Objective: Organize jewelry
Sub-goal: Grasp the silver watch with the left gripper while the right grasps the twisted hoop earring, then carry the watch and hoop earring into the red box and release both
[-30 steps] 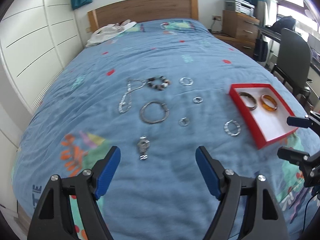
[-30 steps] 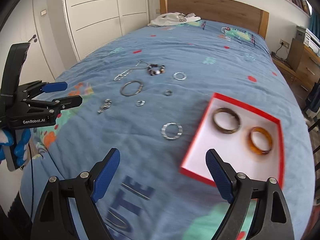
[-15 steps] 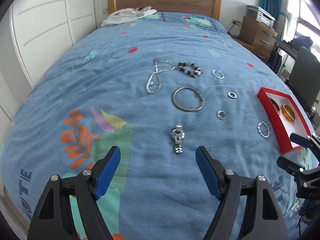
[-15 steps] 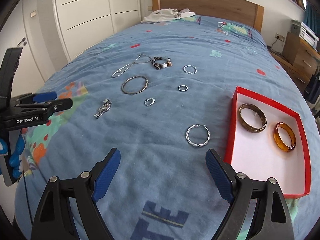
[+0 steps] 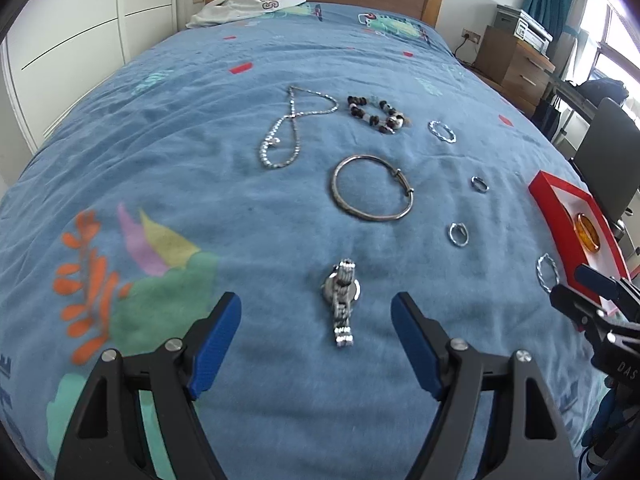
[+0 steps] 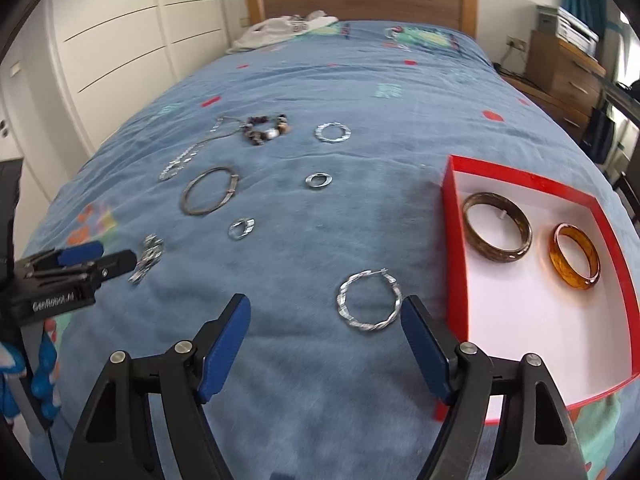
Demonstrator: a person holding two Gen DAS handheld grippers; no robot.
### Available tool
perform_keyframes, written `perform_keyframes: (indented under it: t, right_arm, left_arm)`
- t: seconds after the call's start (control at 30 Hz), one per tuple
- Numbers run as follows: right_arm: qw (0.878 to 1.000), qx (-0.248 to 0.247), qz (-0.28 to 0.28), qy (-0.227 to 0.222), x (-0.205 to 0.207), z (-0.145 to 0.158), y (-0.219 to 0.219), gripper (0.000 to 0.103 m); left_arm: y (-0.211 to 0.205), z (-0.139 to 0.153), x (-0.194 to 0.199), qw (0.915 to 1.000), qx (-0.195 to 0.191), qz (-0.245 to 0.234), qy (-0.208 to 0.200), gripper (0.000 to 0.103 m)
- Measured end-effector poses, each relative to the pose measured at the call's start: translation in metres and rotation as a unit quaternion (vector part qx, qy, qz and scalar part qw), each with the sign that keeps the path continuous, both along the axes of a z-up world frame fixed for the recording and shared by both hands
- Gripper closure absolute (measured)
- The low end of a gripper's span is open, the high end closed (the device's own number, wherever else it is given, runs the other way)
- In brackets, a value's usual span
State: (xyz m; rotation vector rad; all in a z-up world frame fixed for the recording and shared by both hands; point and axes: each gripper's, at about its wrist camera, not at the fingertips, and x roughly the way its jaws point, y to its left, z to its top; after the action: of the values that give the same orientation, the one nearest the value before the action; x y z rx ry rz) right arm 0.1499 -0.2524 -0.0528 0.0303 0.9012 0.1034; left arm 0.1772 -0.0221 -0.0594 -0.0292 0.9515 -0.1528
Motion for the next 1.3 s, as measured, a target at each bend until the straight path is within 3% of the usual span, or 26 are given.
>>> perform_keyframes:
  t: [0.53,0.7,0.87,1.3]
  right_arm:
    - [0.998,-0.023,0.004,0.051,0.037,-0.016,-0.006,0.039]
    - [0.997,-0.030,0.013,0.068,0.039,-0.021,-0.006,0.063]
    - [0.997,-0.025,0.025,0.065,0.029,-0.022,-0.001,0.063]
    - [0.998,0.022,0.052,0.027,-0.007,0.002,0.011,0.063]
  left_arm:
    - [-0.008,-0.025,0.016,0.9999,0.013,0.005,0.004,0.028]
    - [-0.006,-0.026,0.015,0.9998,0.015,0.013,0.000,0.043]
    - [-0.001,-0.024,0.015,0.9999,0.007,0.009,0.000,0.081]
    - [0.006,0.009,-0.008,0.9999,-0.005,0.008,-0.011,0.081]
